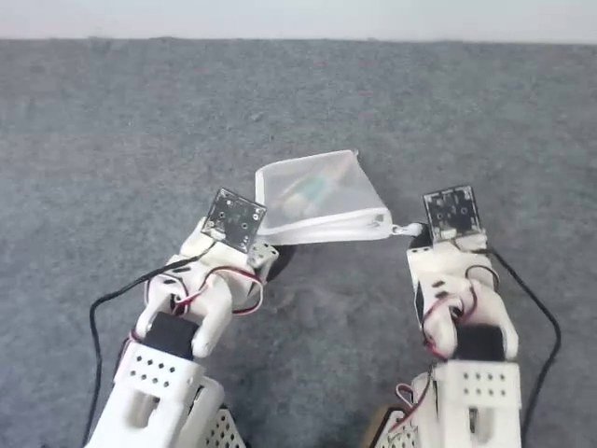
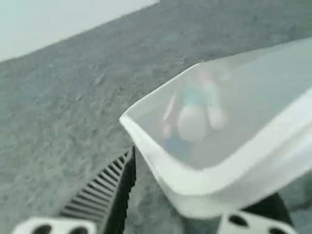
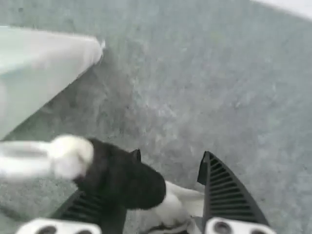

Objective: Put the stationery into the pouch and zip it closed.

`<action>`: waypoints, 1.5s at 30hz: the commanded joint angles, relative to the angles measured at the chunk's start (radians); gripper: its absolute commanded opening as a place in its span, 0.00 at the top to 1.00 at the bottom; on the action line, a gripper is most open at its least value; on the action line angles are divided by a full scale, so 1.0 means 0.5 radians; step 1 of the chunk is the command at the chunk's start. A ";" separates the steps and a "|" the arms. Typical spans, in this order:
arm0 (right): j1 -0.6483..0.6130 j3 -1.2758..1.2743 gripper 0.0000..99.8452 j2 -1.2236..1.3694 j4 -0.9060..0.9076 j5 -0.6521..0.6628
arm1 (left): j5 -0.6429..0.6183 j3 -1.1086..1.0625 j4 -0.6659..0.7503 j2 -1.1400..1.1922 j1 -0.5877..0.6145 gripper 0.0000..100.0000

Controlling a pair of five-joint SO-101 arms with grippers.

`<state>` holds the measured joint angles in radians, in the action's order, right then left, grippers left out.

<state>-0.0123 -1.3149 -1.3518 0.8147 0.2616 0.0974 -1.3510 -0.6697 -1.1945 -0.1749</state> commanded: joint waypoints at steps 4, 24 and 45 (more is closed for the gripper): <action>-0.005 0.025 0.82 -0.597 0.339 0.037 | -0.034 0.262 -0.322 -0.374 0.123 0.71; -0.020 0.135 0.82 -0.913 0.729 0.126 | -0.034 0.278 -0.761 -1.249 0.292 0.71; -0.002 -0.037 0.99 -0.934 0.535 0.110 | -0.206 -0.066 -0.764 -1.249 0.580 0.87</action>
<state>-0.0138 -1.3487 -1.8059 1.1293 0.3138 0.0100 -1.3786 -1.0518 -1.8021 0.1135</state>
